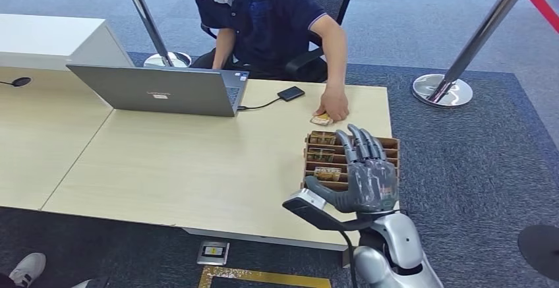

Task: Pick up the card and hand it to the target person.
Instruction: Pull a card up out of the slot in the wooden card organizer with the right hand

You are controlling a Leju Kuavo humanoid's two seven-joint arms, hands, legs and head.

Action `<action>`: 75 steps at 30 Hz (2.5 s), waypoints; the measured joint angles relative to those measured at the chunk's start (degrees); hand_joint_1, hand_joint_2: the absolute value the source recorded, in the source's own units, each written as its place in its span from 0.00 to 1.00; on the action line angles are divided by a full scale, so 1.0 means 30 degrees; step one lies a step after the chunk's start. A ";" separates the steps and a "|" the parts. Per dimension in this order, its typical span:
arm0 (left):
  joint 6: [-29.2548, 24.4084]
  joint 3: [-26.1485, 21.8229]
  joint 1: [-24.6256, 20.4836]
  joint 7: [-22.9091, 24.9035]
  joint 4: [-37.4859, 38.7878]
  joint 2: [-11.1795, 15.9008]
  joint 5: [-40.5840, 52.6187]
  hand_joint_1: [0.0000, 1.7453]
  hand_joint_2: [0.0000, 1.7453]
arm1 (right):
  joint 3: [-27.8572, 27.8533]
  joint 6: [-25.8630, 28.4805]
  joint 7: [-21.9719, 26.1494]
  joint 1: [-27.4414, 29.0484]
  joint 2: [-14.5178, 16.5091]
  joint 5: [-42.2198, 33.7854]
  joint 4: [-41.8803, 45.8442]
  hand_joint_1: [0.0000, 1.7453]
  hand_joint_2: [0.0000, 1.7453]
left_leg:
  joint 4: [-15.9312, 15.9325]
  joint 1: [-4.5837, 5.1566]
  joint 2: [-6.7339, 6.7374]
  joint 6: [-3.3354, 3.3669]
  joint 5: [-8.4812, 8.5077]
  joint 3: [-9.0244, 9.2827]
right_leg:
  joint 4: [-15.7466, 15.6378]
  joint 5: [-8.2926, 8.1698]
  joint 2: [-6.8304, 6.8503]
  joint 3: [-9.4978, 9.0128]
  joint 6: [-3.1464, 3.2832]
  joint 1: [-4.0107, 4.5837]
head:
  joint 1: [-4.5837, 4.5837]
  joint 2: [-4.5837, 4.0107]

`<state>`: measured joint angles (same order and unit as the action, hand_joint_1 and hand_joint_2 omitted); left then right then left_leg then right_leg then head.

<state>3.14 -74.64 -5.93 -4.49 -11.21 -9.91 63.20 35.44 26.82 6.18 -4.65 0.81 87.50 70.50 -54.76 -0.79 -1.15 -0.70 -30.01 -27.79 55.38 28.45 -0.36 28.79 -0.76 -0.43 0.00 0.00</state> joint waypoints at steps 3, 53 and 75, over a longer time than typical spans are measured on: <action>0.0074 0.0091 -0.0013 -0.0145 0.0002 0.0022 0.0086 0.00 0.00 | -0.0093 -0.0375 -0.0196 -0.0550 0.0369 -0.0060 -0.0779 0.00 1.00 | -0.0003 0.0001 0.0009 -0.0002 -0.0001 -0.0002 | 0.0007 0.0000 -0.0011 0.0009 0.0002 -0.0001 | 0.0000 0.0000; -0.0147 -0.0330 0.0034 -0.0065 0.0013 -0.0053 -0.0237 0.00 0.00 | -0.3387 -0.0074 0.0346 -0.3844 0.2908 -0.1691 -0.9332 0.45 1.00 | 0.0001 0.0005 0.0036 -0.0005 0.0010 -0.0005 | 0.0012 -0.0015 -0.0033 0.0020 0.0005 -0.0005 | 0.0000 0.0000; -0.0102 -0.0223 0.0114 0.0008 -0.0003 -0.0017 -0.0098 0.00 0.00 | -0.3726 0.0179 0.0137 -0.3740 0.2996 -0.1731 -1.0159 0.46 1.00 | -0.0005 0.0003 0.0017 -0.0009 0.0000 -0.0008 | 0.0017 -0.0001 -0.0027 0.0018 0.0002 -0.0005 | 0.0000 0.0000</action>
<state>2.83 -75.31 -5.59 -4.47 -11.22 -9.96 62.91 24.26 27.36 6.59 -15.87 9.80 82.31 40.02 -54.77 -0.78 -1.09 -0.73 -30.01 -27.82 55.43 28.44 -0.44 28.84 -0.76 -0.44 0.00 0.00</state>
